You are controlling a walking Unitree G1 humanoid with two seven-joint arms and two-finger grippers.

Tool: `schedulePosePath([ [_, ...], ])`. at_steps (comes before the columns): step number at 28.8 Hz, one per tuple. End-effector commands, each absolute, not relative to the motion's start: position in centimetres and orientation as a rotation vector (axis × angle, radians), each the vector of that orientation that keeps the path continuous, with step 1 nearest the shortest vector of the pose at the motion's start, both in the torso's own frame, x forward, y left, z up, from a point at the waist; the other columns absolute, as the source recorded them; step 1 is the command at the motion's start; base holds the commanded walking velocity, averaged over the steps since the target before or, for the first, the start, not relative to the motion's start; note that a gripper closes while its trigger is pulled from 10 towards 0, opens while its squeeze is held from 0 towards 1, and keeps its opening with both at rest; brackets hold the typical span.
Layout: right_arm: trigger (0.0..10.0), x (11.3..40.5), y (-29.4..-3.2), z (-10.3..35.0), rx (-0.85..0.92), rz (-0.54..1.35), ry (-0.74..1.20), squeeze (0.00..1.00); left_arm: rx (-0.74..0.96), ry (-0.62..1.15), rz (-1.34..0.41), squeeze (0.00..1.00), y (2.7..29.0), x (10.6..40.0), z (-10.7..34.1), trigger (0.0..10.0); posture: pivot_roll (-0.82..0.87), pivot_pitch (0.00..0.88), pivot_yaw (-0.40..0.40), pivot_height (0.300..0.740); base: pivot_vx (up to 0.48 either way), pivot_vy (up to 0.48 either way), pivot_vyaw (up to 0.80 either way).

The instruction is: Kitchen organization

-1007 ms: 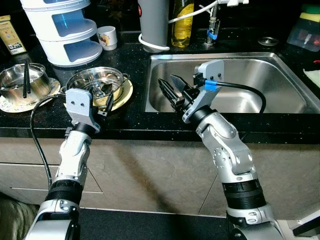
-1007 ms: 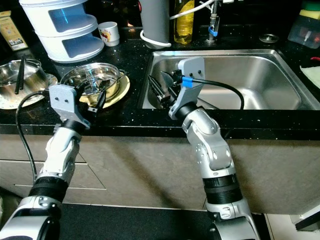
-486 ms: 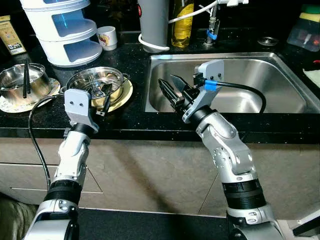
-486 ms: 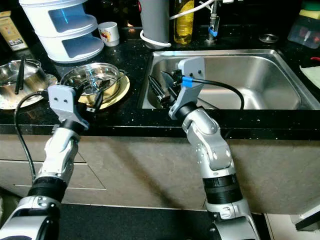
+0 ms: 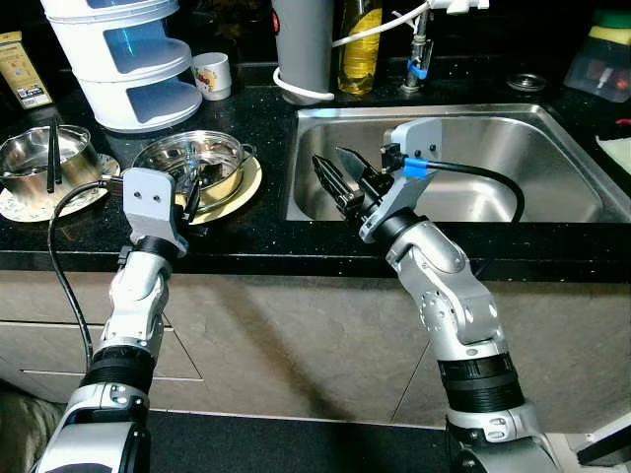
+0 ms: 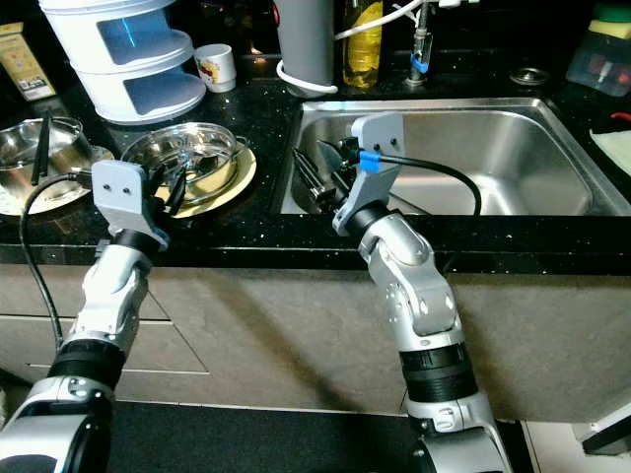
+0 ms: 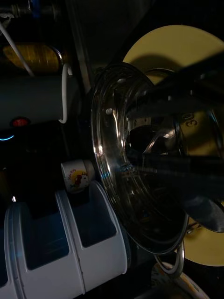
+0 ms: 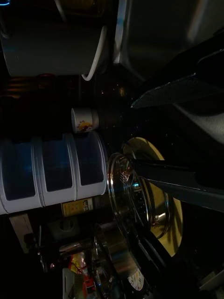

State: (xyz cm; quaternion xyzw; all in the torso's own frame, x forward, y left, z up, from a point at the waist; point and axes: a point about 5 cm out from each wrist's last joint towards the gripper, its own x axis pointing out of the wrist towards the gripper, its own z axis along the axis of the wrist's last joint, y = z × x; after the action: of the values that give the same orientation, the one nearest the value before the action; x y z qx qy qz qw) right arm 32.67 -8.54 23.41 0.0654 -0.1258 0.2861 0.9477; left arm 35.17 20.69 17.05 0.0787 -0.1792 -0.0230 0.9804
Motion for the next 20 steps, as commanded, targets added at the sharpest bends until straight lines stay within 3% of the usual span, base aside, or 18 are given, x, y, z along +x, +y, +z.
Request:
schedulePosePath([
  [1, 10.0, 32.6, -8.4, 23.2, 0.136, 0.585, -0.243, 0.0, 0.182, -0.324, -0.035, 0.0, 21.2, 35.3, 16.7, 0.4, -0.04, 0.005, 0.007, 0.74, 0.0, 0.0, 0.0],
  [2, 10.0, 32.6, -8.4, 23.2, 0.136, 0.585, -0.243, 0.0, 0.182, -0.326, -0.037, 0.0, 21.2, 35.3, 16.7, 0.0, -0.04, 0.005, 0.007, 0.74, 0.0, 0.0, 0.0],
  [13, 10.0, 32.6, -8.3, 23.3, 0.139, 0.585, -0.248, 0.0, 0.163, -0.373, -0.042, 0.0, 21.0, 35.4, 17.9, 0.0, -0.04, 0.0, 0.006, 0.74, 0.0, 0.0, 0.0],
  [20, 10.0, 32.6, -8.3, 23.5, 0.165, 0.587, -0.258, 0.0, 0.176, -0.497, -0.07, 0.0, 20.3, 35.3, 21.2, 0.0, -0.03, 0.0, 0.007, 0.74, 0.0, 0.0, 0.0],
])
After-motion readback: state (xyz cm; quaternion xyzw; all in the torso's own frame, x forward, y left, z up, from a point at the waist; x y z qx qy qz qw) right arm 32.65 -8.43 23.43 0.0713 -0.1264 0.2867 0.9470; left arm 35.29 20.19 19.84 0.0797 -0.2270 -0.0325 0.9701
